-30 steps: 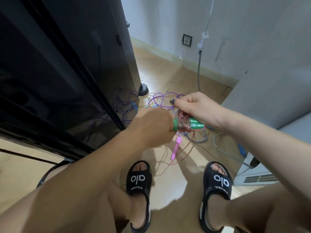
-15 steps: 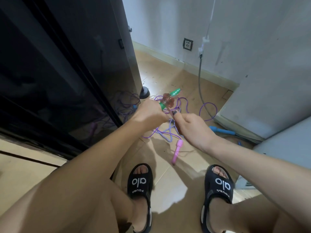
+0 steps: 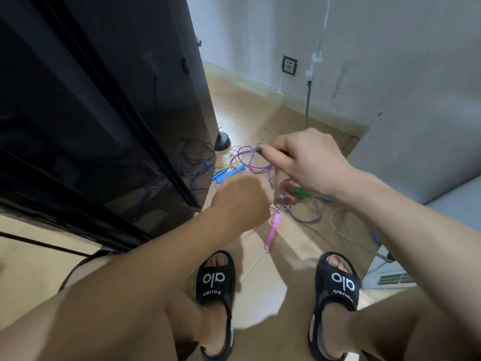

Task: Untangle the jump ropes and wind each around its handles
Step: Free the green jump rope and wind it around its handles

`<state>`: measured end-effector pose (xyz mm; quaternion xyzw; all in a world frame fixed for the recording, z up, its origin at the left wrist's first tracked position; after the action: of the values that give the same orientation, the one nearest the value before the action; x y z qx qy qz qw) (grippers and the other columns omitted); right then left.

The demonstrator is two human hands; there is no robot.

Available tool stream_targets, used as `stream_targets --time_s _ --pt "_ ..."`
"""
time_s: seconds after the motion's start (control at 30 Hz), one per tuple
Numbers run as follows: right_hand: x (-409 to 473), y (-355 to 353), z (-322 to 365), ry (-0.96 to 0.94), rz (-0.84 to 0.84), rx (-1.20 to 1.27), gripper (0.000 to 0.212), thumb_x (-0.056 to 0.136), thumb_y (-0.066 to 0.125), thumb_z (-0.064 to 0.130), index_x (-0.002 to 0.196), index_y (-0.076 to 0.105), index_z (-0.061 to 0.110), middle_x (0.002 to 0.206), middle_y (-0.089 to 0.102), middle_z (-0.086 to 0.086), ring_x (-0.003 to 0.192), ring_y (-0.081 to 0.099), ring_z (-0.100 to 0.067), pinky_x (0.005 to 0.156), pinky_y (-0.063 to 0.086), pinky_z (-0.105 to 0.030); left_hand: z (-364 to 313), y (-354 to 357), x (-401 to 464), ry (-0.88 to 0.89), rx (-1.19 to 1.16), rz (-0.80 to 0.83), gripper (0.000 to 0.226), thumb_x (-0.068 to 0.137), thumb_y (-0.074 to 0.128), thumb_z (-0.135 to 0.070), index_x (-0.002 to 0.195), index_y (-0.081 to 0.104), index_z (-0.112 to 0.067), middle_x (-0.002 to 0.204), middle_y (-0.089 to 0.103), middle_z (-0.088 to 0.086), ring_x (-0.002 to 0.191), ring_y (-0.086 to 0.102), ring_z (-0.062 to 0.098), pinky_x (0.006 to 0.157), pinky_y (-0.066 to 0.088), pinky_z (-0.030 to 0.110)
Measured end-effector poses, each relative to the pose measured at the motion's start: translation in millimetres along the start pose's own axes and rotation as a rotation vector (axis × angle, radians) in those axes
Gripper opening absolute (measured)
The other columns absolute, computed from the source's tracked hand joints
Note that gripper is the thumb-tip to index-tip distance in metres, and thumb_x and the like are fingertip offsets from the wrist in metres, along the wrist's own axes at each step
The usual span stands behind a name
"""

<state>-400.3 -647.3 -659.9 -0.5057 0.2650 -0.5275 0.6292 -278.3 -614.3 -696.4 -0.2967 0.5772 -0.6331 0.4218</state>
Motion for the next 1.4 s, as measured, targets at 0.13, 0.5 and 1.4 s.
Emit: stream_targets --time_s 0.13,0.5,1.4 --pt "8 8 -13 0.074 0.115 0.099 0.06 0.095 0.052 0.056 0.058 0.035 0.013 0.05 0.036 -0.002 0.055 0.031 -0.025 0.055 0.032 -0.035 -6 -8 -7 0.054 -0.104 -0.093 0.008 0.092 0.048 -0.018 0.084 0.047 -0.019 0.081 0.048 -0.001 0.075 0.047 0.026 0.064 0.032 0.032" --pt "-2 47 -41 0.384 0.21 0.571 0.035 0.087 0.055 0.037 0.062 0.05 0.012 0.054 0.044 0.005 0.056 0.036 -0.015 0.053 0.039 -0.024 21 -19 -5 -0.15 -1.001 -0.047 0.049 0.076 0.072 -0.016 0.052 0.03 -0.015 0.047 0.029 -0.008 0.05 0.025 0.016 0.046 0.026 0.026" --pt "-6 -6 10 -0.061 -0.058 0.098 0.056 0.1 0.05 0.046 0.057 0.035 0.014 0.045 0.037 -0.003 0.054 0.034 -0.022 0.052 0.033 -0.033 50 32 13 -0.428 -1.024 0.558 0.034 0.08 0.061 -0.002 0.06 0.037 -0.016 0.057 0.034 0.005 0.045 0.026 0.018 0.044 0.018 0.02"
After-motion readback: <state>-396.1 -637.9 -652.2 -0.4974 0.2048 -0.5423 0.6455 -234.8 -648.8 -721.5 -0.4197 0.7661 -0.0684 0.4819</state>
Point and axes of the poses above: each hand's wrist, its own x-axis towards the middle knuckle, its own y-axis out of the palm, z = x × y, the point moved 3 cm from there along x, towards the middle knuckle
